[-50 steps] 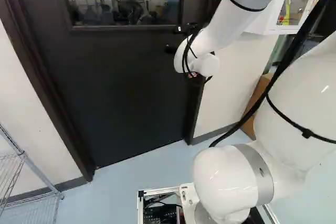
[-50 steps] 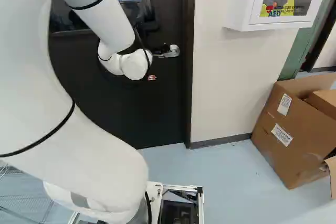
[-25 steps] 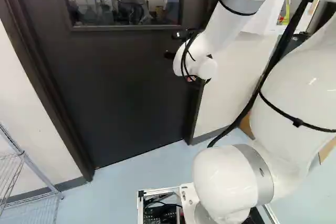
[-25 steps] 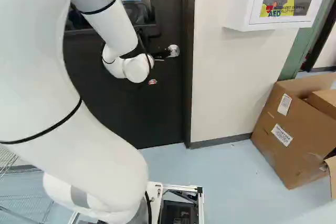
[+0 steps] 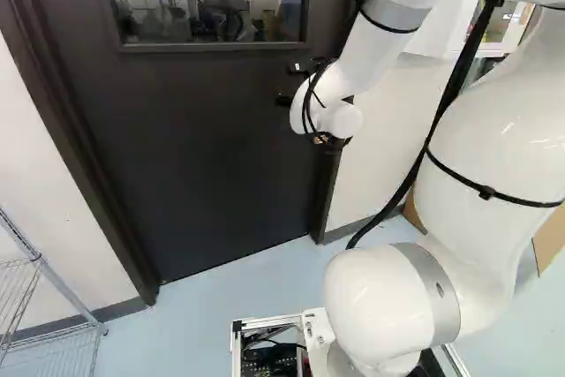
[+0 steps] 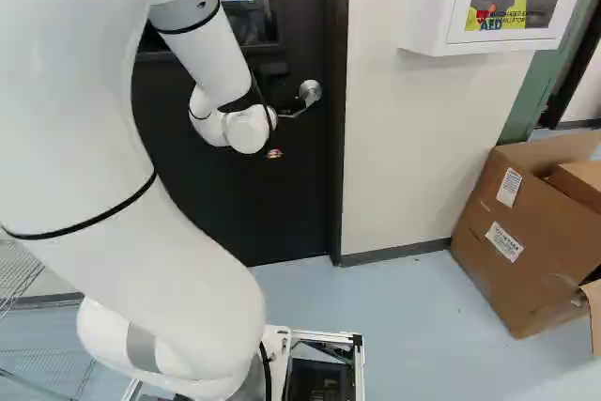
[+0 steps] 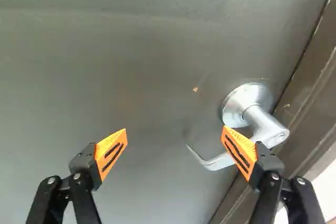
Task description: Open the door and move inside
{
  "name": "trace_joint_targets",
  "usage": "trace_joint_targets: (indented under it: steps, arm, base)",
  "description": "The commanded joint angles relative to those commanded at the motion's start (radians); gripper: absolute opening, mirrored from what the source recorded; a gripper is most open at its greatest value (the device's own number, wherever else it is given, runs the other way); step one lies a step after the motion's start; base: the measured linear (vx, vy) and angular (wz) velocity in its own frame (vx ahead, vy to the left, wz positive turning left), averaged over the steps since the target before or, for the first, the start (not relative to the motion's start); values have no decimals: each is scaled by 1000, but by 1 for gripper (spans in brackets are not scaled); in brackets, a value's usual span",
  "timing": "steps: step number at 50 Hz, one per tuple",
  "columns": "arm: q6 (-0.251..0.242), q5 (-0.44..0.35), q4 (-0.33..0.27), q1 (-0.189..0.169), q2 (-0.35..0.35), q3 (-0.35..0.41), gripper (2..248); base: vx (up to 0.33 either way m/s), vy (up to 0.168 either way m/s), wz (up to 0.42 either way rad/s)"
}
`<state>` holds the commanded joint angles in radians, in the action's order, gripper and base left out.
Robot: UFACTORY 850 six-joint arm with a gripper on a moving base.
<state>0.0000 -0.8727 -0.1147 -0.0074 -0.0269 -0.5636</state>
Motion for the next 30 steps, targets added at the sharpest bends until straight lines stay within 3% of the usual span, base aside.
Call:
trace_joint_targets:
  steps: [30]
  arm:
    - [0, 0, 0, 4, -32, 40, 247]
  base:
    - [0, 0, 0]
